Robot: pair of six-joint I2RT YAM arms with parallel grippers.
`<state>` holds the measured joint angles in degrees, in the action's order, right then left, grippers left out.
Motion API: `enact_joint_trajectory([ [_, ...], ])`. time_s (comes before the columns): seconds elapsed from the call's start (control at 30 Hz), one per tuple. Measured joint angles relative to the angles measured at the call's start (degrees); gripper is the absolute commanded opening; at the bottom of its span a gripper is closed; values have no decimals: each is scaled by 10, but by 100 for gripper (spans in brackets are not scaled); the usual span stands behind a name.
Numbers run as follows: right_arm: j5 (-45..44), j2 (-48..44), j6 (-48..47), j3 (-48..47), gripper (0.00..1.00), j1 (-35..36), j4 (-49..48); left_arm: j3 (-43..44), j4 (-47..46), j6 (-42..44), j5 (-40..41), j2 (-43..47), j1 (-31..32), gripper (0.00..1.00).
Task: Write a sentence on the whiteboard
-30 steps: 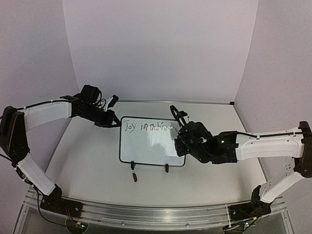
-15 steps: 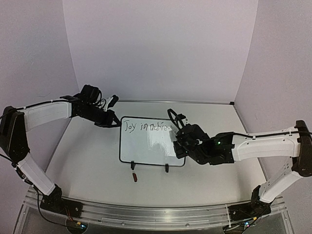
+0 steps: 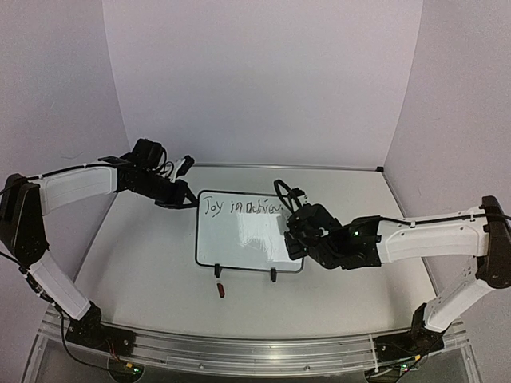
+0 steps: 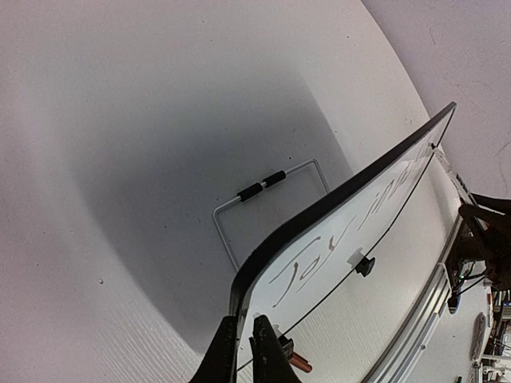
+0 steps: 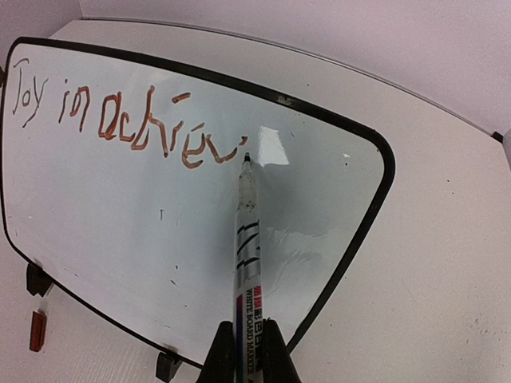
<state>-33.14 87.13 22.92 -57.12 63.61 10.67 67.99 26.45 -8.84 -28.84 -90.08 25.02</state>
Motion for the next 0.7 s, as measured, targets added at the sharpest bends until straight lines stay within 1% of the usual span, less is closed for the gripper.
enact_joint_trajectory([
  [0.7,-23,1,-2,-15,0,0,28,0,0,0,-1,0,0,8],
])
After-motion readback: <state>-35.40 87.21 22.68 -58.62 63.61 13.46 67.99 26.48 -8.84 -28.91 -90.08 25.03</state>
